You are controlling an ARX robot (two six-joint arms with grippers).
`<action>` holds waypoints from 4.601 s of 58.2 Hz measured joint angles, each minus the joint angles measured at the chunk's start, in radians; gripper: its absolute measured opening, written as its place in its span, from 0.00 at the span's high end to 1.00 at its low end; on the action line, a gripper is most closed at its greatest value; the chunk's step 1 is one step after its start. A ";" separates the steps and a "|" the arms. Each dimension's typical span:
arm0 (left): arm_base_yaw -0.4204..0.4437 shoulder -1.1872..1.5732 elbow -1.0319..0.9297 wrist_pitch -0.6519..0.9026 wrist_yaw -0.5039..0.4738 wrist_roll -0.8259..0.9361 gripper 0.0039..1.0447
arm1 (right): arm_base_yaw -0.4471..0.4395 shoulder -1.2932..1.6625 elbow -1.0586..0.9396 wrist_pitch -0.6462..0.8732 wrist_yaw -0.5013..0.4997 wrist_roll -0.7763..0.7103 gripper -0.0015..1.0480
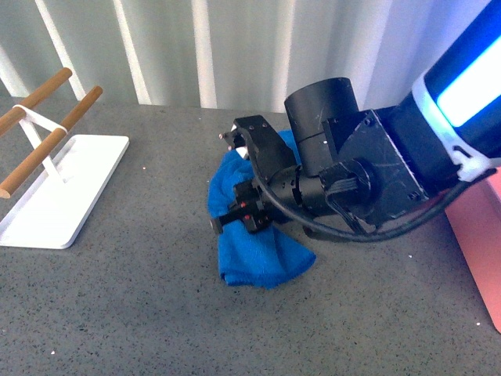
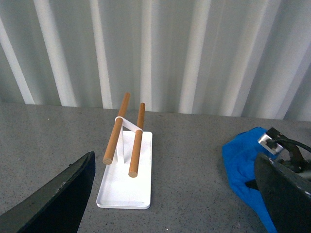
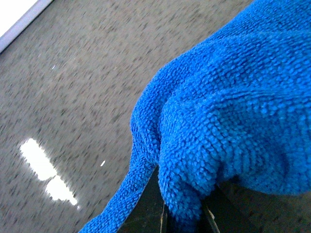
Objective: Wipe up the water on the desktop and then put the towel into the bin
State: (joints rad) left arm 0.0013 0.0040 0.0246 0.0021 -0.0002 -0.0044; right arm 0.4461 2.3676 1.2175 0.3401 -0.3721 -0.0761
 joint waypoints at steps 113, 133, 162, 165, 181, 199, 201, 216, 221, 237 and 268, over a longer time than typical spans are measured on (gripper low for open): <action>0.000 0.000 0.000 0.000 0.000 0.000 0.06 | -0.612 -0.859 -0.132 -0.344 0.007 -0.452 0.94; 0.000 0.000 0.000 0.000 0.000 0.000 0.06 | -0.826 -0.851 -0.312 -0.324 -0.060 -0.534 0.94; 0.000 0.000 0.000 0.000 0.000 0.000 0.06 | -0.788 -0.419 -0.027 -0.398 0.198 -0.386 0.94; 0.000 0.000 0.000 0.000 0.000 0.000 0.06 | -0.789 -0.385 0.009 -0.440 0.241 -0.387 0.94; 0.000 0.000 0.000 0.000 0.000 0.000 0.06 | -0.805 -0.331 0.076 -0.600 0.296 -0.397 0.63; 0.000 0.000 0.000 0.000 0.000 0.000 0.06 | -0.819 -0.333 0.079 -0.635 0.299 -0.389 0.16; 0.000 0.000 0.000 0.000 0.000 0.000 0.06 | -0.818 -0.336 0.079 -0.637 0.296 -0.388 0.11; 0.000 0.000 0.000 0.000 0.000 0.000 0.06 | -0.759 -0.412 0.127 -0.660 0.248 -0.340 0.07; 0.000 0.000 0.000 0.000 0.000 0.000 0.06 | -0.734 -0.451 0.144 -0.660 0.213 -0.324 0.07; 0.000 0.000 0.000 0.000 0.000 0.000 0.06 | -0.694 -0.639 -0.003 -0.367 0.153 -0.200 0.07; 0.000 0.001 0.000 0.000 0.000 0.000 0.06 | -0.662 -1.138 -1.052 0.687 0.159 0.052 0.37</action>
State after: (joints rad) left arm 0.0013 0.0048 0.0246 0.0021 0.0002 -0.0044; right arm -0.2161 1.2293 0.1650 1.0267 -0.2127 -0.0238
